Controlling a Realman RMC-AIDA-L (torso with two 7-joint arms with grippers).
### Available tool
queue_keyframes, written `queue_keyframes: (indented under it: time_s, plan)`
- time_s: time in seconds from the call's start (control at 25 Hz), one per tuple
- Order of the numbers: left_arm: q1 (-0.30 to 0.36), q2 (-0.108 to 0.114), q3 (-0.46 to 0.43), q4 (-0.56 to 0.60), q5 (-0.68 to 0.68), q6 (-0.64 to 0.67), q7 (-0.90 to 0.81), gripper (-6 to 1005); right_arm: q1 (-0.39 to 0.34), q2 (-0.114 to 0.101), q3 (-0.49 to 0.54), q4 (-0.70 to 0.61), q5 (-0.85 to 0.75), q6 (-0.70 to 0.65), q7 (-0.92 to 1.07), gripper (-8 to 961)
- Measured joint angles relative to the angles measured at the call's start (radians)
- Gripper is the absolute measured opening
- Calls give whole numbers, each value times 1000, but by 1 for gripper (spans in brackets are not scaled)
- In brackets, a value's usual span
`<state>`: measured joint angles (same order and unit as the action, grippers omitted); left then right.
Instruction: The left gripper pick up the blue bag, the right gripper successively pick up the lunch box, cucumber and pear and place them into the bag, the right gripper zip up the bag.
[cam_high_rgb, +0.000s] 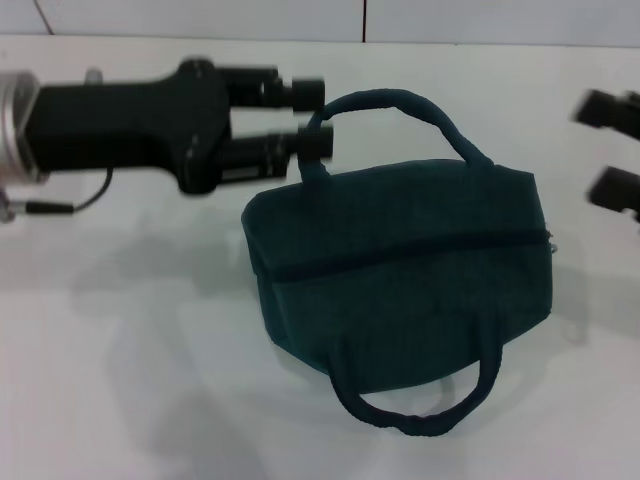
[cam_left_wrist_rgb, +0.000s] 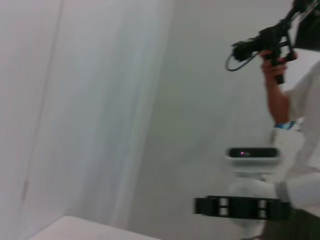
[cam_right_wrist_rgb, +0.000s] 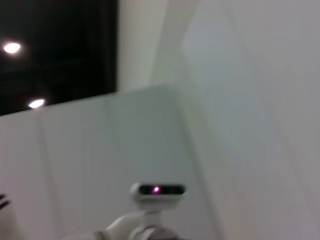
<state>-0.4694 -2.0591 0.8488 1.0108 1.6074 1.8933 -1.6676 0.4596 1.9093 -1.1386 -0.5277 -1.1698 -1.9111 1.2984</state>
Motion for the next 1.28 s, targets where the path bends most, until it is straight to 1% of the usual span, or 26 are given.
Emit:
queue_keyframes:
  time_s: [0.16,0.32,0.44,0.56,0.76,1.28]
  plan:
    - [39,-10,0,-44,1,31,49,598,79,1,-1,-7,-96,8,52,877]
    - [92,-15,-7,-119,-35,42,133,613,112,16,-2,-25,-164,8,88,878]
    - [123,-16,-2,-161,-52,45,195,725,121,24,-2,-29,-183,13,102,878]
    - [130,-16,0,-184,-48,46,211,837,129,35,-2,-29,-209,23,104,878]
    - [123,-16,3,-200,-32,46,215,847,138,50,-5,-30,-230,32,105,878]
    - [120,-15,3,-202,-13,47,219,847,155,61,-15,-29,-249,36,107,878]
